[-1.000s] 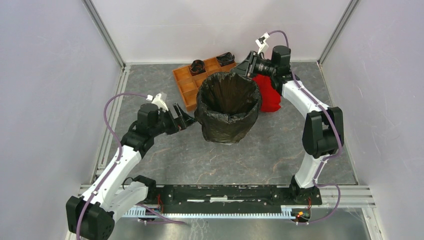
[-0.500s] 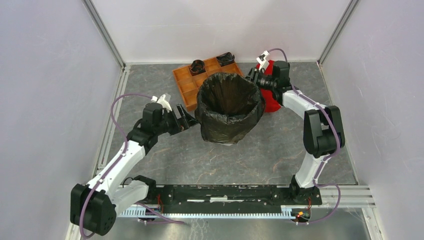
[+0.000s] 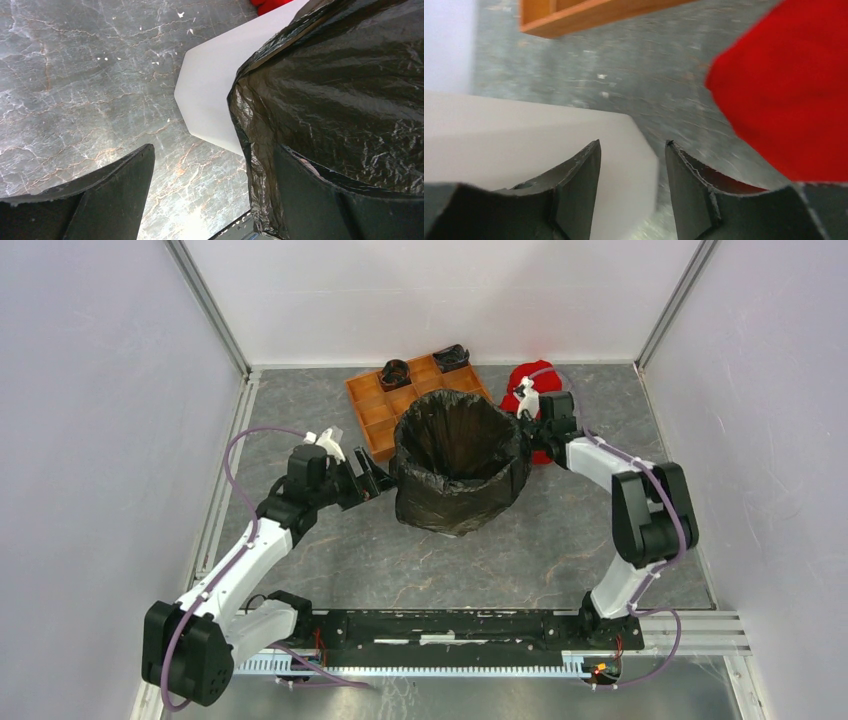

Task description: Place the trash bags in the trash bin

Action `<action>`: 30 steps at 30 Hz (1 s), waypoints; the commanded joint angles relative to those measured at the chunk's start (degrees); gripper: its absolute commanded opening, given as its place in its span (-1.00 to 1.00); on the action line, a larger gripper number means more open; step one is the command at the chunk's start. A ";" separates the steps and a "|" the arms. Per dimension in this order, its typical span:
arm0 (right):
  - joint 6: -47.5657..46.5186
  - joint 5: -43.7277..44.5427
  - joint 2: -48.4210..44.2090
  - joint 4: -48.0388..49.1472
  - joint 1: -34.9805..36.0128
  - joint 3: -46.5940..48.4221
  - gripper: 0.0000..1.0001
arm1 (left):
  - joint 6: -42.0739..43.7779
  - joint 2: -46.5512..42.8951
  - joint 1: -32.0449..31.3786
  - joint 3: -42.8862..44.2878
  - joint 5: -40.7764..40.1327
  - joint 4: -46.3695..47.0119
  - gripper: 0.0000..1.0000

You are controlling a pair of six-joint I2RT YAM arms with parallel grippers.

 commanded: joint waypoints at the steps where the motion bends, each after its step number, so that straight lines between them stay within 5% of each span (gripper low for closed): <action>1: -13.61 24.54 -11.47 -15.86 -0.05 5.33 0.24 | 1.23 -1.44 0.31 1.55 -2.61 -1.80 0.86; 5: -15.77 32.47 -20.35 -18.36 -5.75 3.08 0.54 | 2.53 -1.71 0.31 2.56 -3.67 -3.53 0.87; 9: -11.57 16.01 -29.36 -12.36 -14.95 -2.91 0.63 | 3.30 -0.99 0.31 3.75 -2.65 -4.14 0.87; 12: -6.30 3.60 -33.90 -4.15 -15.20 -7.58 0.75 | 2.96 -0.65 0.31 4.12 -1.55 -3.70 0.87; 18: 6.20 -7.48 -35.95 13.50 -15.33 -16.25 0.82 | 0.90 -0.76 0.31 3.19 0.60 -1.78 0.88; 22: 10.54 -13.29 -31.62 22.22 -12.82 -20.15 0.65 | -1.49 -0.18 0.35 1.34 3.19 1.29 0.88; 25: 7.19 -11.94 -28.97 21.41 -8.60 -20.18 0.31 | -3.82 0.72 0.25 -0.56 5.49 4.44 0.86; 27: 7.80 -9.90 -27.16 21.69 -7.77 -21.32 -0.16 | -4.91 1.31 0.22 -1.70 6.38 6.28 0.84; 30: 7.32 -7.33 -26.08 22.03 -7.53 -23.88 -0.38 | -5.22 1.75 0.22 -2.62 6.05 6.91 0.79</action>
